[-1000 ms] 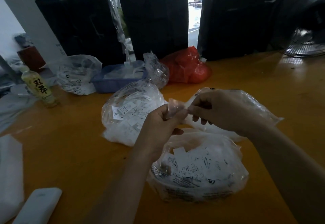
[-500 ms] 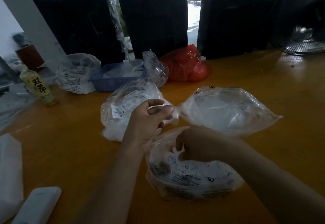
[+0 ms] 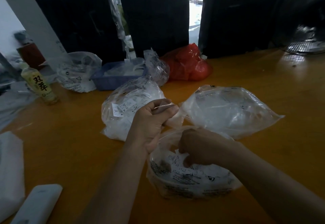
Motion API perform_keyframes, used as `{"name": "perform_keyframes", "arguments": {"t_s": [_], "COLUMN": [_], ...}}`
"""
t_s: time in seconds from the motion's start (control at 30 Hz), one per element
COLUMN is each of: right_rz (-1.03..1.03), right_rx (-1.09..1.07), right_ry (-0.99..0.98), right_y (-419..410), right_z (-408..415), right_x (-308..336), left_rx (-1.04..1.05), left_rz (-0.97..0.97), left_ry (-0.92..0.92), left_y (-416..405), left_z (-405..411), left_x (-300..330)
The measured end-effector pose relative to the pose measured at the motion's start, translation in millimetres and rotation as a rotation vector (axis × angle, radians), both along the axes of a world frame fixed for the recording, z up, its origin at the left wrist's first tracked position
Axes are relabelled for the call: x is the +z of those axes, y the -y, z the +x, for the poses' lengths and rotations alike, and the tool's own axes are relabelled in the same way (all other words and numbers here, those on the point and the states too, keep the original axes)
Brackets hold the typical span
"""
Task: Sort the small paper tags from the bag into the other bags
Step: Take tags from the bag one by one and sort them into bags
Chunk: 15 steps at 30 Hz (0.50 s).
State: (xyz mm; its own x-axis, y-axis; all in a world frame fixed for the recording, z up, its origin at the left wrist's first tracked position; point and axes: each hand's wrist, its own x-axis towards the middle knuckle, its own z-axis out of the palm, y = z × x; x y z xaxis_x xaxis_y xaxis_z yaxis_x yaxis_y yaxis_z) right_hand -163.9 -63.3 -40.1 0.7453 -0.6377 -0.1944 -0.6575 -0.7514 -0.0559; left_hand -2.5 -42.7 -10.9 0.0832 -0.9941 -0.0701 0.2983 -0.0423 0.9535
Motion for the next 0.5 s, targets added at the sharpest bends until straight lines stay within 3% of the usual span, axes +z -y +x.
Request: {"name": "perform_keyframes", "arguments": {"t_s": [0.13,0.23,0.33,0.5], "right_rz": [0.062,0.124,0.216,0.84], "right_rx": [-0.056,-0.148,-0.289,-0.534], "right_ry": [0.019,0.162,0.444,1.15], "right_y": [2,11,24,33], "right_z": [0,-9,-25,-45], "right_x": [4,17,31,45], "left_rx": [0.01,0.001,0.009,-0.005], "left_rz": [0.042,0.066,0.06,0.074], "left_ry": [-0.009,-0.05,-0.075,-0.13], "left_y": [2,2,2,1], "left_z": [0,0,0,-1], "left_x": [-2,1,2,4]}}
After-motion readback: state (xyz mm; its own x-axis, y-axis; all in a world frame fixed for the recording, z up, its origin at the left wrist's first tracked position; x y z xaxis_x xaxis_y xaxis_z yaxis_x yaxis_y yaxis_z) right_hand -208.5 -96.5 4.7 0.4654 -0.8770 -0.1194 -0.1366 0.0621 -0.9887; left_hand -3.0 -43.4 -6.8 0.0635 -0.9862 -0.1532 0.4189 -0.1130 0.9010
